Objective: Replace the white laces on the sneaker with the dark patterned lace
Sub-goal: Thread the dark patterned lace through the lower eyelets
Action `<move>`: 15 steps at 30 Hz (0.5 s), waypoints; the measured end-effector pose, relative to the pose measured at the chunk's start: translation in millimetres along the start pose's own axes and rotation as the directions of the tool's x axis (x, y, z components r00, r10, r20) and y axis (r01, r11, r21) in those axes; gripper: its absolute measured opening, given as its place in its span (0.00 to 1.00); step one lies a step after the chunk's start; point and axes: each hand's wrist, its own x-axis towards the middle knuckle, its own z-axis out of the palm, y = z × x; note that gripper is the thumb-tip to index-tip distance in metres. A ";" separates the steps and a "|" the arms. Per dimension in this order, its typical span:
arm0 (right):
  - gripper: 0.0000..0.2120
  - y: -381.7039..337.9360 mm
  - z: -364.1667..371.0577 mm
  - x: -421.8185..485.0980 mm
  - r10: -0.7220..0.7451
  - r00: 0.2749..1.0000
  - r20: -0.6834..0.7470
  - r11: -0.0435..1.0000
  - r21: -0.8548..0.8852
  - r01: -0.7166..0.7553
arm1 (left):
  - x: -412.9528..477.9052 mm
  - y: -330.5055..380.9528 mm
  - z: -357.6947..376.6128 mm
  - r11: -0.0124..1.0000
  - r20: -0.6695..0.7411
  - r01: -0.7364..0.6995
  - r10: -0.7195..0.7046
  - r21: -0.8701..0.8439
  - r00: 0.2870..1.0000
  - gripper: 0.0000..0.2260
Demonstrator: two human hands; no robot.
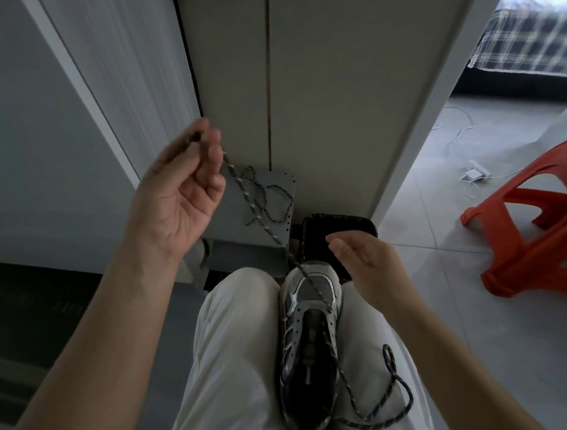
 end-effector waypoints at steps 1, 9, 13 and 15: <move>0.05 7.7 -0.7 -4.8 0.028 1.000 -0.001 0.999 -0.043 -0.028 | -2.3 -0.3 -0.1 0.973 -0.031 -0.068 0.077 0.222 0.997 0.08; 0.08 51.9 15.5 -54.2 -0.018 0.995 0.093 0.876 -0.478 0.061 | -45.1 -72.1 1.3 0.347 0.006 0.076 -0.229 0.935 0.973 0.09; 0.08 57.5 30.1 -58.2 0.027 0.979 0.203 0.873 -0.481 0.076 | -51.0 -93.4 -15.8 -0.303 -0.019 -0.093 -0.346 0.948 0.938 0.09; 0.14 57.5 35.4 -56.0 0.059 0.984 0.171 0.860 -0.509 0.037 | -50.9 -94.7 -22.2 -0.443 0.019 -0.192 -0.366 0.876 0.931 0.10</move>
